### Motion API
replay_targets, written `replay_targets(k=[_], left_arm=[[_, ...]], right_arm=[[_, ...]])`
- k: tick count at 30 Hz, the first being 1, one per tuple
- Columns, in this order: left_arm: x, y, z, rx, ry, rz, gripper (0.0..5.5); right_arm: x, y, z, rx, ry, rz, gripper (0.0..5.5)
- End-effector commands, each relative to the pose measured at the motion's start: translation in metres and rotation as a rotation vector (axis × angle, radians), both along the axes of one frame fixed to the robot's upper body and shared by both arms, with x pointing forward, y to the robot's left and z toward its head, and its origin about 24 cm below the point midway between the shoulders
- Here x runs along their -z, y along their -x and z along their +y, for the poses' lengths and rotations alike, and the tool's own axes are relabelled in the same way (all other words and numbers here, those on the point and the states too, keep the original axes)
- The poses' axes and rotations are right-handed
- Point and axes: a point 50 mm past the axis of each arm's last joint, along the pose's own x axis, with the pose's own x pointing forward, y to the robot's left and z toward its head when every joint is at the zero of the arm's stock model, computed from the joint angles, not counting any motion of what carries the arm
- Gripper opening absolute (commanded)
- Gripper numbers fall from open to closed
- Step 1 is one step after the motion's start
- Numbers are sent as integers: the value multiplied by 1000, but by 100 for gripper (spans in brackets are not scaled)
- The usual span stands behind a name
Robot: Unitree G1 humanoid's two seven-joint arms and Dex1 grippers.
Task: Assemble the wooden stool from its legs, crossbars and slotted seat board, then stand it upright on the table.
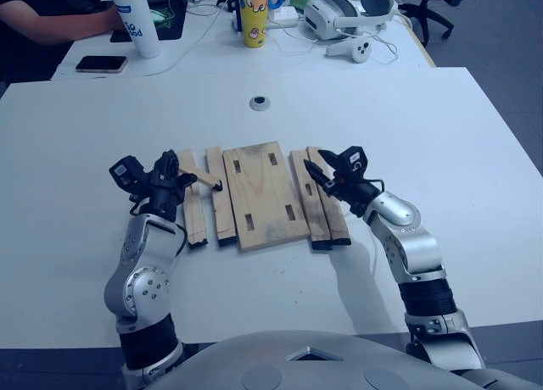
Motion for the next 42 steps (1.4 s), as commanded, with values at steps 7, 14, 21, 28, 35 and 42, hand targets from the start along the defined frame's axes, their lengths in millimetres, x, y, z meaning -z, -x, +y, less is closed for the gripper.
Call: replay_targets(k=[7,14,21,28,35,42], left_arm=[[-12,0,10,16,-343,53,43],[17,0,-10,206,-544,115,43],[37,0,-16,256,-540,116,43],[12,-7,-15,197,-493,-45,81],[-39,-15,-17,198,-455,-343,161],[-91,-35,-20,181,-488,-533,161]], right_arm=[[0,5,9,-3,2,12,209],[6,14,17,-14,13,30,209],[6,10,19,-40,29,33,209],[8,9,19,-36,38,32,209],[10,11,23,-11,21,28,209],[11,7,26,-1,9,20,209]])
